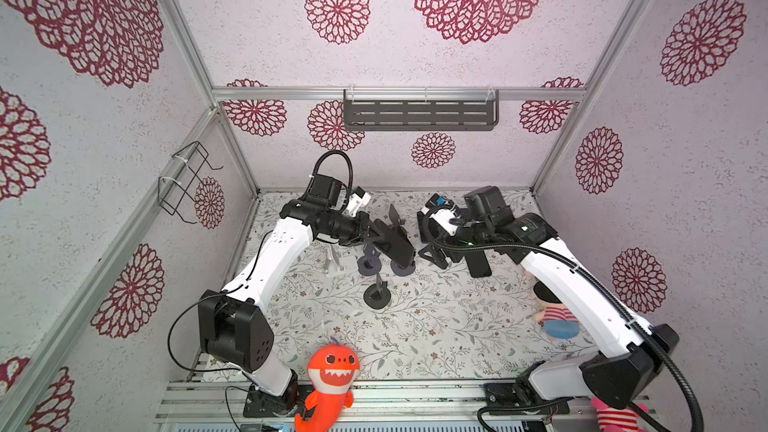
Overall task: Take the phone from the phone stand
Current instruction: 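Carry the phone toward the right gripper while the right gripper approaches, then close the right gripper on the phone while the left gripper holds it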
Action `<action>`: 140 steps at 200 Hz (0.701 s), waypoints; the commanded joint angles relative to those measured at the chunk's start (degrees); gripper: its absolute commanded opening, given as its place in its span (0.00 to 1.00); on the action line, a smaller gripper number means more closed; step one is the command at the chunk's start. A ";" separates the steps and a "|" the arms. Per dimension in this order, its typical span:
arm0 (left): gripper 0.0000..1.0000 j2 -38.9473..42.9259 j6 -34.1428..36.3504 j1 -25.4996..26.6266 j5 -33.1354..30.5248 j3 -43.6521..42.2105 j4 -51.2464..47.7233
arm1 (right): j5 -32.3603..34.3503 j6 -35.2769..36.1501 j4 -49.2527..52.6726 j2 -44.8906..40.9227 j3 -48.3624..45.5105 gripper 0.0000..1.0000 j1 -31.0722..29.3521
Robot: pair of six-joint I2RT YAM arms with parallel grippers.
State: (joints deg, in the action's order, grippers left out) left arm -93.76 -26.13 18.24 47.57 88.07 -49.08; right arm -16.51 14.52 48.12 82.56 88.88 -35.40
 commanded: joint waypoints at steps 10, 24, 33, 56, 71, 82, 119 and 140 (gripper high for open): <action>0.00 0.02 1.59 -0.63 8.21 -0.81 3.78 | 1.62 5.52 4.12 3.83 5.60 0.98 -3.77; 0.00 -0.11 1.53 -0.65 8.61 -1.55 4.34 | 1.75 6.47 4.54 5.98 7.10 0.99 -4.93; 0.00 -0.20 1.12 -0.58 9.13 -2.10 5.21 | 2.00 7.16 4.46 7.20 7.83 0.99 -5.33; 0.00 -0.29 0.74 -0.68 10.21 -2.71 5.97 | 2.67 8.45 3.81 9.76 8.80 0.99 -5.56; 0.00 -0.29 0.58 -0.88 10.98 -2.86 6.48 | 2.47 8.71 3.29 11.49 9.20 0.99 -5.56; 0.00 -0.33 0.30 -0.87 11.42 -3.24 6.97 | 2.45 8.89 3.10 12.61 9.59 0.99 -5.63; 0.00 -0.54 -1.43 -1.12 11.73 -4.80 9.64 | 2.37 9.12 2.91 15.54 11.05 0.98 -5.72; 0.00 -0.72 -1.49 -1.22 11.78 -4.93 10.02 | 2.26 9.12 2.03 16.04 11.49 0.96 -5.74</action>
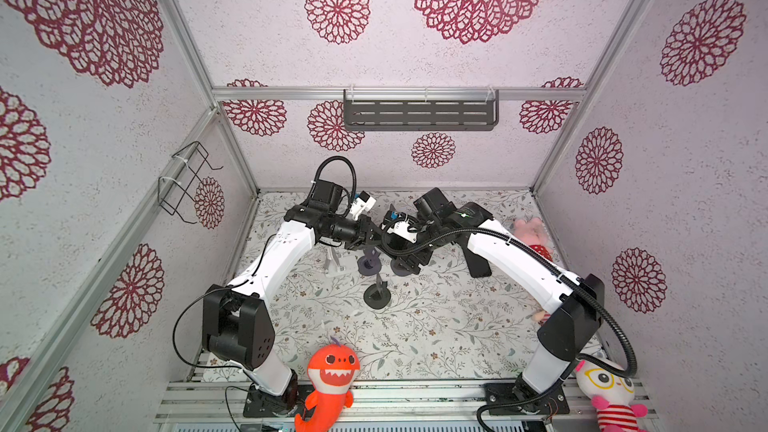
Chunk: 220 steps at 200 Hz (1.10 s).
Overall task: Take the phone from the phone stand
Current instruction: 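Close the right gripper on the phone while the left gripper holds it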
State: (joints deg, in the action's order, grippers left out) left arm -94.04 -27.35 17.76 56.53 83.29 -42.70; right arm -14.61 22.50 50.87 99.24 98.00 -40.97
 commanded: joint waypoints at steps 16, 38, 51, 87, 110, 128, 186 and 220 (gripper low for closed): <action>0.00 -0.61 -0.46 -0.80 2.96 -0.40 3.87 | -0.03 1.04 -1.74 -0.72 2.29 0.94 -0.16; 0.00 -0.79 -0.84 -0.78 3.02 -0.75 4.29 | 0.50 0.70 -2.41 -0.54 2.29 0.90 -0.16; 0.00 -0.64 -0.84 -0.82 2.68 -0.97 4.39 | 1.40 0.10 -2.69 -0.38 2.29 0.85 -0.16; 0.00 -0.44 -2.00 -1.20 3.05 -1.94 6.12 | 1.29 -0.96 -2.79 0.10 2.20 0.76 -0.08; 0.00 -0.44 -2.74 -1.24 3.02 -2.38 6.99 | 1.84 -1.77 -3.47 0.07 2.16 0.70 -0.07; 0.02 -0.36 -2.88 -1.32 2.88 -2.76 7.37 | 3.08 -3.04 -3.63 0.24 2.55 0.67 -0.05; 0.32 0.24 -3.26 -1.57 2.71 -3.37 8.23 | 3.54 -4.81 -5.25 -0.79 2.04 0.58 -0.01; 0.36 0.44 -3.76 -1.61 2.38 -3.66 8.84 | 3.71 -5.81 -5.60 -1.39 1.81 0.54 0.01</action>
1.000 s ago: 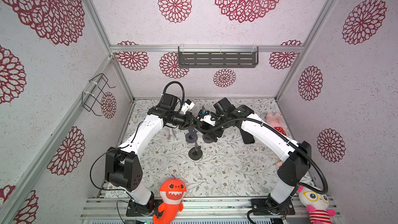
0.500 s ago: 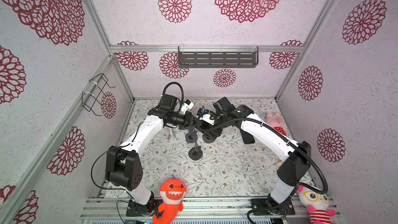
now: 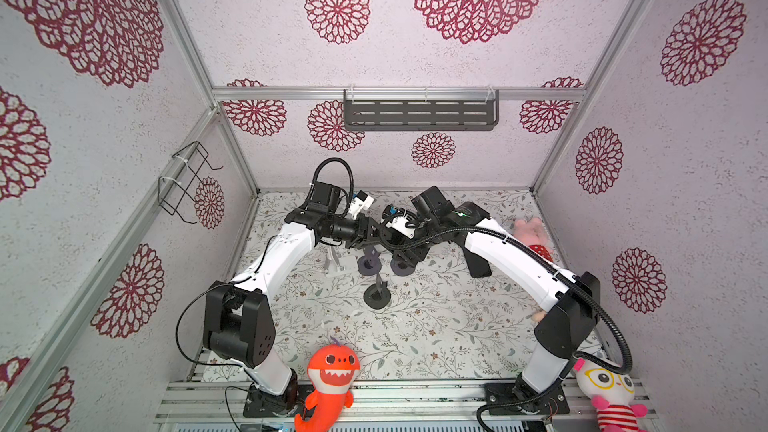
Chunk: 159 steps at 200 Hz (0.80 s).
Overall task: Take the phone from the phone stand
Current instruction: 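Close the right gripper on the phone while the left gripper holds it, then open the left gripper and withdraw while the right gripper carries the phone away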
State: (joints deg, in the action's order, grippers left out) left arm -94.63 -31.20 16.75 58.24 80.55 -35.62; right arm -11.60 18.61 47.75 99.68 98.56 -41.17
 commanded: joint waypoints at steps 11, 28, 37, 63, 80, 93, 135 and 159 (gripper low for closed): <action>0.38 1.11 0.09 -0.69 0.57 -0.92 1.78 | 1.24 -2.21 -2.48 -2.25 0.96 0.53 0.21; 0.42 1.44 0.25 -1.17 0.08 -0.92 1.70 | 2.42 -2.78 -2.48 -3.23 0.50 0.51 0.37; 0.45 1.78 0.28 -1.58 -0.13 -0.92 1.69 | 3.21 -3.18 -2.25 -3.72 0.23 0.50 0.64; 0.57 3.03 0.80 -2.67 -0.64 -1.15 1.94 | 5.22 -5.07 -1.96 -5.06 -1.19 0.49 2.32; 0.63 3.87 1.05 -3.25 -1.17 -1.36 2.14 | 5.92 -6.72 -1.80 -5.88 -2.28 0.46 3.88; 0.64 4.19 1.05 -3.73 -1.46 -1.45 2.22 | 6.22 -8.12 -1.69 -6.32 -3.11 0.43 5.20; 0.63 4.87 0.86 -4.71 -2.55 -1.87 2.55 | 8.00 -15.14 -3.28 -9.42 -6.73 0.28 10.38; 0.64 5.96 0.68 -4.90 -3.92 -2.41 3.59 | 10.70 -19.14 -1.84 -10.26 -8.25 0.12 13.83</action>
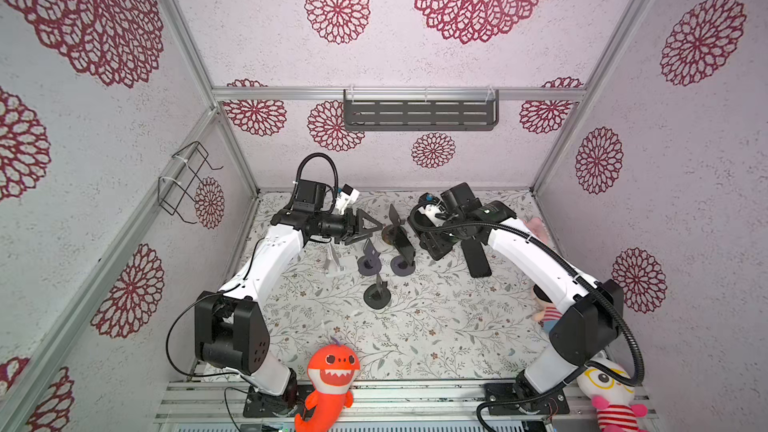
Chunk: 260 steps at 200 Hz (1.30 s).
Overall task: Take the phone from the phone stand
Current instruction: 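Open the left gripper and withdraw while the right gripper carries the phone away, then lower the held phone flat beside the placed phones with the right gripper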
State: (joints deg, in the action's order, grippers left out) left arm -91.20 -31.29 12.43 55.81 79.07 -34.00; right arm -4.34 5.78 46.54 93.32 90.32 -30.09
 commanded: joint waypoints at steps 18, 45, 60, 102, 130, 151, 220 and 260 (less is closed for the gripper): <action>0.64 3.02 0.46 -1.46 -2.75 -1.32 2.81 | 3.61 -10.24 0.75 -3.91 -1.29 0.07 6.24; 0.63 3.60 -0.22 -2.90 -4.88 -2.65 4.67 | 4.66 -15.14 -0.89 -4.62 -5.37 0.00 10.22; 0.63 3.98 0.12 -3.28 -7.09 -3.40 5.17 | 6.69 -16.48 -2.46 -4.23 -7.81 0.00 10.62; 0.63 2.81 0.09 -3.55 -9.15 -4.27 5.77 | 10.12 -17.69 -7.72 -2.18 -13.61 0.00 10.58; 0.62 2.75 0.24 -3.83 -9.95 -4.62 6.23 | 10.05 -19.11 -5.32 2.56 -12.08 0.00 10.57; 0.62 3.21 0.72 -3.98 -10.93 -4.80 6.25 | 6.68 -18.22 -3.35 7.63 -9.63 0.00 10.57; 0.62 3.38 1.23 -4.78 -11.52 -4.80 5.96 | 5.88 -18.96 -3.68 17.90 -7.81 0.00 10.59; 0.62 2.99 1.14 -4.96 -11.50 -4.80 5.96 | 7.13 -19.34 -4.08 19.28 -7.71 0.00 10.59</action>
State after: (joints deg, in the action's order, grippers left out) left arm -88.53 -31.22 7.92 44.34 74.91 -29.17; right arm 1.50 -12.12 42.22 113.10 80.55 -19.44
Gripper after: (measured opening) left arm 0.621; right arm 0.746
